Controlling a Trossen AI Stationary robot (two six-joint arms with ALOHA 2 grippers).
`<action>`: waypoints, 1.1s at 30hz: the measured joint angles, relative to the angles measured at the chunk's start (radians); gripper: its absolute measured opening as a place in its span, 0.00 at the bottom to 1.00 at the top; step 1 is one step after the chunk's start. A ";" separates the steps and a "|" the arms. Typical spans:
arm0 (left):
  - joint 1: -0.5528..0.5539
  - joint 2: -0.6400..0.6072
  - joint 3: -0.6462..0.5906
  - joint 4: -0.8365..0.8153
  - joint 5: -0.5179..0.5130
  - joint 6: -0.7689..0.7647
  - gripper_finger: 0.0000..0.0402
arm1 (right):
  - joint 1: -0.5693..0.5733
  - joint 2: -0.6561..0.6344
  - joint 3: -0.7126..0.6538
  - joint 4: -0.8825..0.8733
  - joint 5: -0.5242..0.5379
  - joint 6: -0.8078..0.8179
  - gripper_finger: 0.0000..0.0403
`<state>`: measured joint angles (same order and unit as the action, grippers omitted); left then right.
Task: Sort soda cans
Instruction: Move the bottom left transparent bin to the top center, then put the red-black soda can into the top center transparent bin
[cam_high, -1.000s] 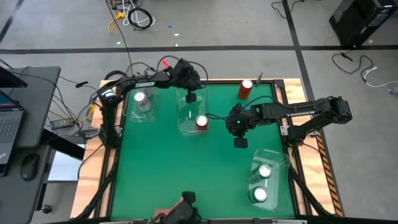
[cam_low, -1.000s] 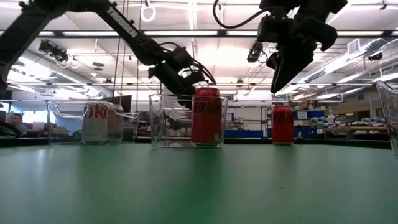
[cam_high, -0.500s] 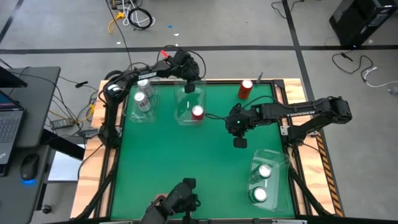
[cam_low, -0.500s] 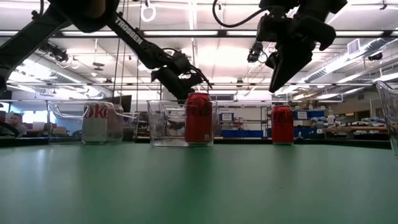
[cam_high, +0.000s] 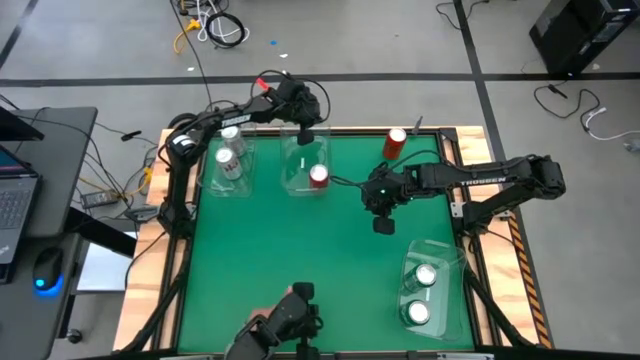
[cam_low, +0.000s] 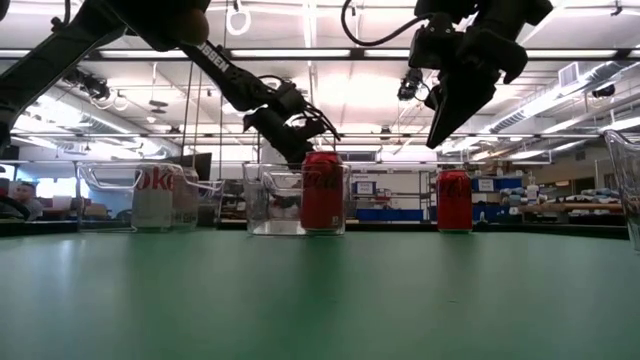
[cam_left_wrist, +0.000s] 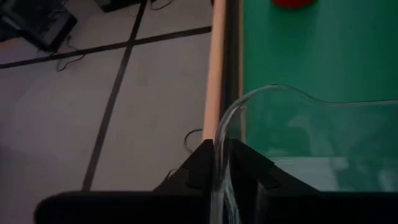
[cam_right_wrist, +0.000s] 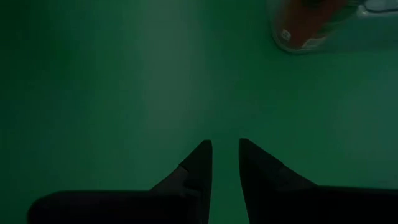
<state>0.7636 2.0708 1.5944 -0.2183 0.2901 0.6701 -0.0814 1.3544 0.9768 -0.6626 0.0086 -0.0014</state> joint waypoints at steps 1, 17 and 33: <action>-0.004 0.000 0.000 0.000 -0.016 0.000 0.14 | 0.000 0.000 0.000 0.001 0.000 0.000 0.17; -0.061 -0.030 0.000 -0.012 -0.110 -0.020 0.36 | -0.001 0.000 0.002 0.016 0.032 0.002 0.26; -0.103 -0.241 0.000 -0.212 0.060 -0.129 0.37 | -0.137 -0.002 0.118 -0.049 0.053 -0.131 0.39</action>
<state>0.6605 1.8302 1.5948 -0.4307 0.3496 0.5410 -0.2185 1.3525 1.0946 -0.7114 0.0616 -0.1320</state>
